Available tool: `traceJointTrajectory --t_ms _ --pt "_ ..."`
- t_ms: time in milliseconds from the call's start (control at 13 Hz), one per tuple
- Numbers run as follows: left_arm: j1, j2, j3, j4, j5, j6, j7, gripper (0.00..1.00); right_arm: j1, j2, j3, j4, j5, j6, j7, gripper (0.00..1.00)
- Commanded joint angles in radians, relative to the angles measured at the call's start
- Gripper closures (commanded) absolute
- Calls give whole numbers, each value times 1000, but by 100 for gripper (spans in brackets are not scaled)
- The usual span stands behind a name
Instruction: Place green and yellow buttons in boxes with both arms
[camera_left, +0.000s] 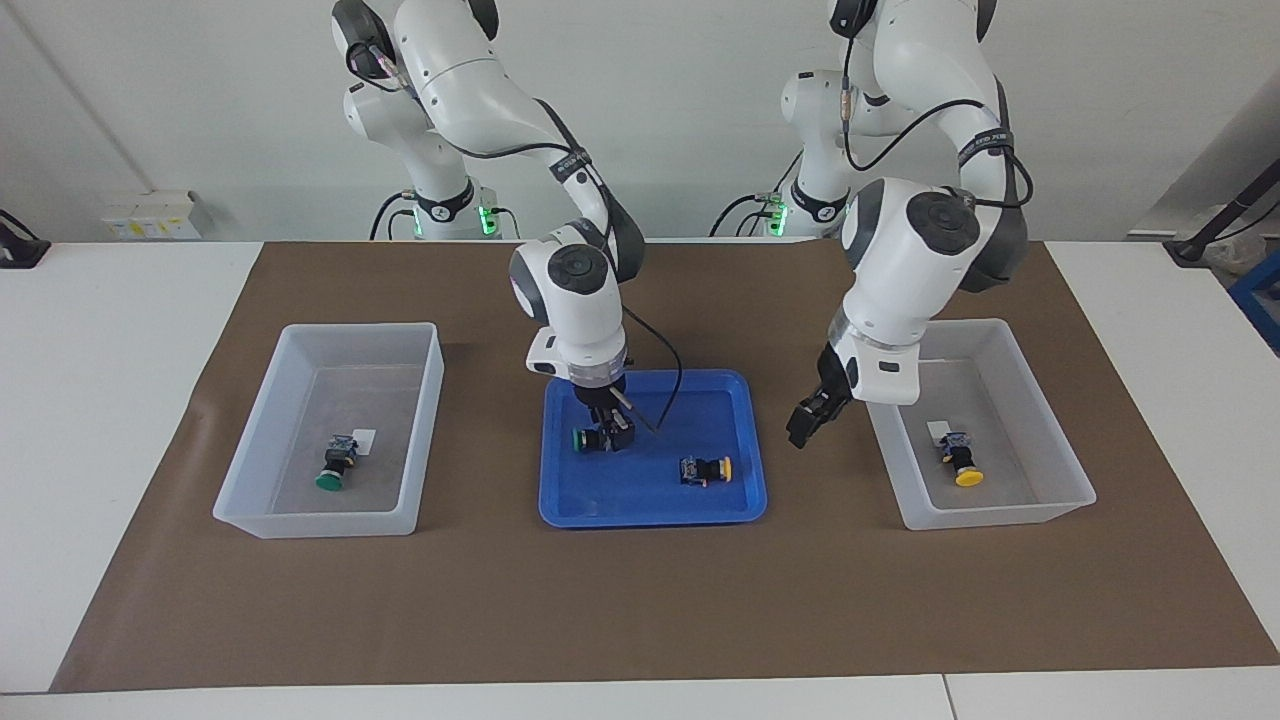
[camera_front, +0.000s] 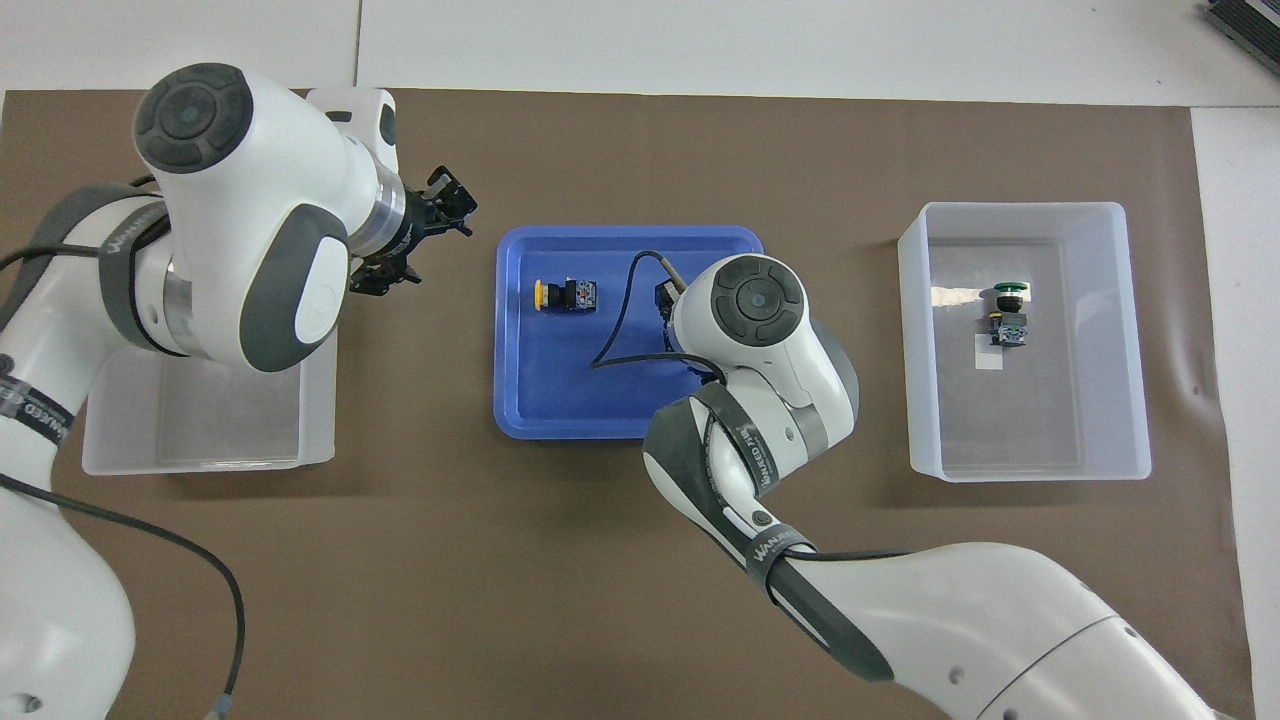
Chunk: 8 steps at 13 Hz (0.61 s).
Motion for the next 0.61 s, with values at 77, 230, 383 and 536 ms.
traceJointTrajectory --t_ms 77,230,383,536 --pt "-54 -55 17 -158 -13 180 -204 24 -9 -3 6 -8 12 24 4 100" --pt "-86 -52 17 -209 -13 255 -265 24 -13 -28 1 -3 12 -2 -2 100" --pt "-118 -33 17 -244 -13 323 -317 24 -45 -92 3 -3 12 -71 -45 100" --pt "-158 -3 17 -258 -13 366 -382 24 -85 -152 3 -8 12 -149 -144 100"
